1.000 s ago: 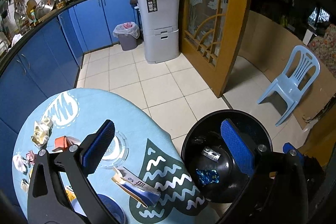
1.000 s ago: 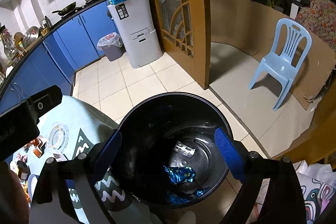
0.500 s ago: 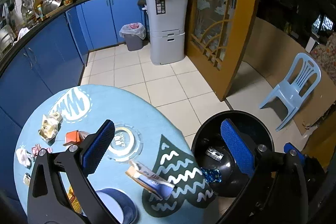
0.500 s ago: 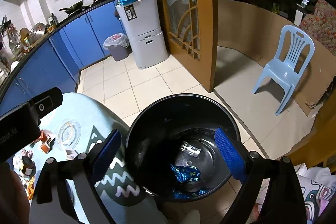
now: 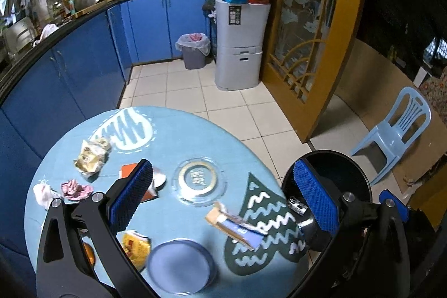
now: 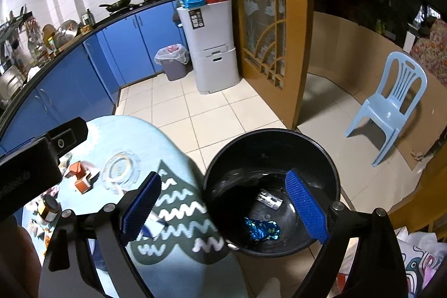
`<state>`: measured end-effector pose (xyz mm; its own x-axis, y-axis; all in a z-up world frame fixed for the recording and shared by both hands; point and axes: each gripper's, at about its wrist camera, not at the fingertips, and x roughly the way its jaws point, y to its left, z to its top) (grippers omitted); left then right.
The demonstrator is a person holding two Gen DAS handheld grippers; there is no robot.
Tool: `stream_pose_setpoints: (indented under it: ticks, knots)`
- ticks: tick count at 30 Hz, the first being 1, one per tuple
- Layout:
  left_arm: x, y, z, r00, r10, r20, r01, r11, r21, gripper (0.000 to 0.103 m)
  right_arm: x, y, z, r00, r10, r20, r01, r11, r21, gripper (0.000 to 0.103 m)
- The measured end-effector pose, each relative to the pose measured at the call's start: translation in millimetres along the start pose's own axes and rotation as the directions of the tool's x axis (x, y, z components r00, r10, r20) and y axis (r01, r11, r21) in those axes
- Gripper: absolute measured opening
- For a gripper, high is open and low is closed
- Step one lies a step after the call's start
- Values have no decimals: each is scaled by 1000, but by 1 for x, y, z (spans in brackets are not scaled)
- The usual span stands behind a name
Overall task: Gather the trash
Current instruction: 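Move both tools back over the table toward the remaining trash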
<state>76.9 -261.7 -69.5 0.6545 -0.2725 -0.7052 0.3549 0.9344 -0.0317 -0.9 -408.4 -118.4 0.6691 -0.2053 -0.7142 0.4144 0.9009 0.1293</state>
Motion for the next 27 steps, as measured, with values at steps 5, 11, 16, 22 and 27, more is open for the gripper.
stream_pose_setpoints:
  ticks: [5,11,16,22,27]
  knots:
    - [-9,24,-5,1000,14,6,-14,999,-30,100,-4,21,-5,1000,16,-2,-17,999,-33,88]
    - [-16,51,-14,999,34,1,-34,997,-65,100,-7,45,-14,999,33,-12,-34,997,-69,88]
    - [-20,71,-24,999,51,-12,-52,995,-89,100,-8,61,-19,999,38,-23,-40,993,-107,88]
    - [-27,97,-42,996,75,-42,-79,990,-117,100,-9,75,-31,998,41,-46,-47,988,-146,88]
    - [-29,122,-63,991,109,-82,-120,983,-141,100,-12,90,-42,995,62,-73,-74,982,-174,88]
